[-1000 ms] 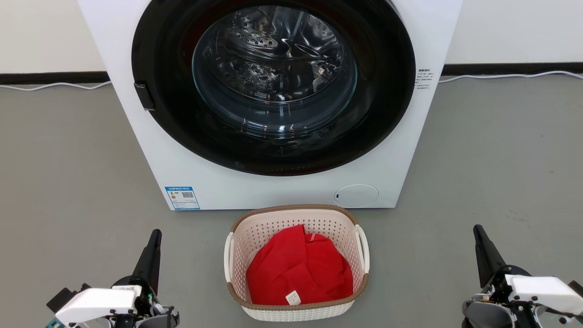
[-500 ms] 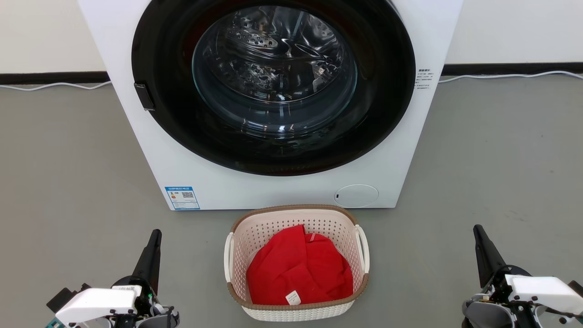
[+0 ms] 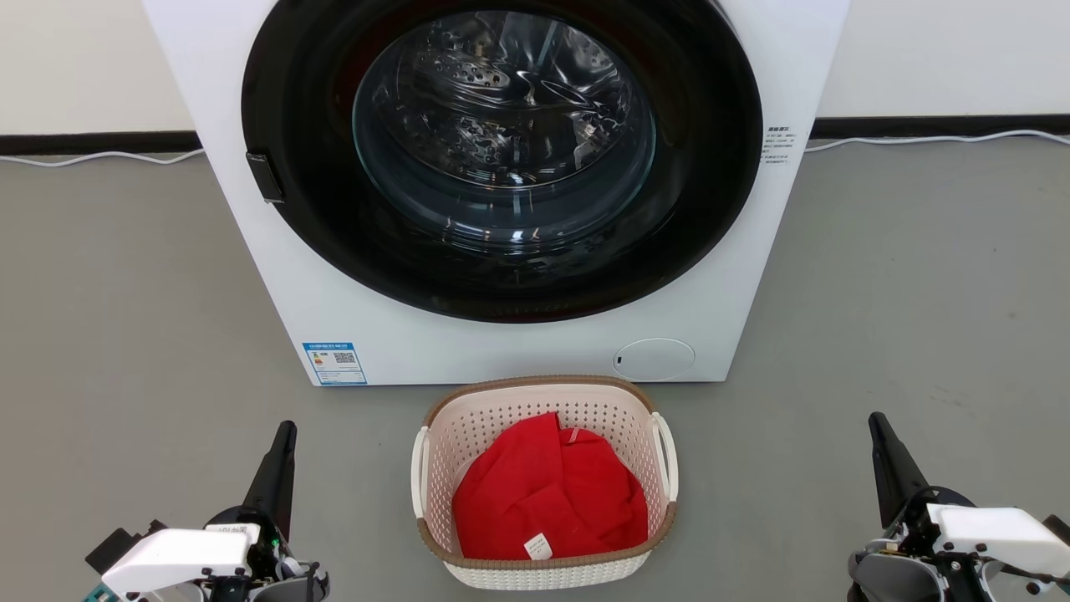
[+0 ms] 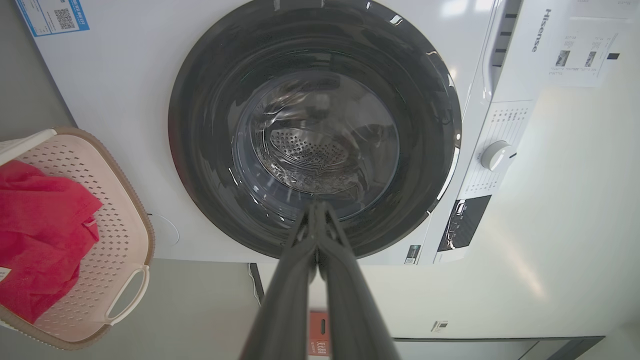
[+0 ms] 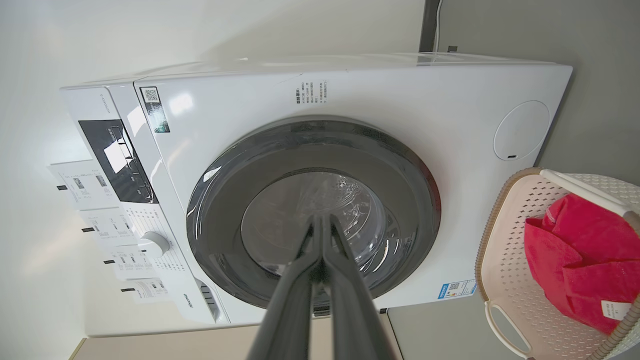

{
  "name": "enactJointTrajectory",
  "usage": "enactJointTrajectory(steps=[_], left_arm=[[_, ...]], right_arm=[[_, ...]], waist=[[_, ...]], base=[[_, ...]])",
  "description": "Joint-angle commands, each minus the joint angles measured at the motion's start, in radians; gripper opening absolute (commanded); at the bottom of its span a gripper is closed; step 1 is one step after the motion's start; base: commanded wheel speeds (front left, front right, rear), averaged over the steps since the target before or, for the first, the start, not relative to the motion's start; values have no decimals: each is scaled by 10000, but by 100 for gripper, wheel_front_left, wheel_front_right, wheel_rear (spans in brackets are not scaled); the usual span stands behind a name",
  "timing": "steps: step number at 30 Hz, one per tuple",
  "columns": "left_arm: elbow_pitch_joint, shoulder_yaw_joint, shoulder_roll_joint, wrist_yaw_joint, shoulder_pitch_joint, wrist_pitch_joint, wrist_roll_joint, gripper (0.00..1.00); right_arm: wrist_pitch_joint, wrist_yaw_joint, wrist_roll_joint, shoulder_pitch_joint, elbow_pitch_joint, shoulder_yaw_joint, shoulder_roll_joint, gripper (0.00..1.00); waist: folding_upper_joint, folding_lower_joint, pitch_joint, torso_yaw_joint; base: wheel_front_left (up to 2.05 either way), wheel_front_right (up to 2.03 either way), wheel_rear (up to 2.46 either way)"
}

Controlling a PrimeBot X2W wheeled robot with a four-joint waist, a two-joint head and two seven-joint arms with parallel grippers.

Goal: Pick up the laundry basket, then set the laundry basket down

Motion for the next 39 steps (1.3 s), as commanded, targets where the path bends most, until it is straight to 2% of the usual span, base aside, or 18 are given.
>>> enactJointTrajectory(steps=[1,39], left_arm=[[-293,306,122,-104,-415,63,-61,0],[-294,305,121,-104,-414,62,-62,0]], right_arm=[[78,73,63,-386,-316,191,-43,0],[77,73,64,-386,-317,191,-43,0]], waist=[[-1,0,0,0],[-1,0,0,0]], base=[[0,0,0],[0,0,0]])
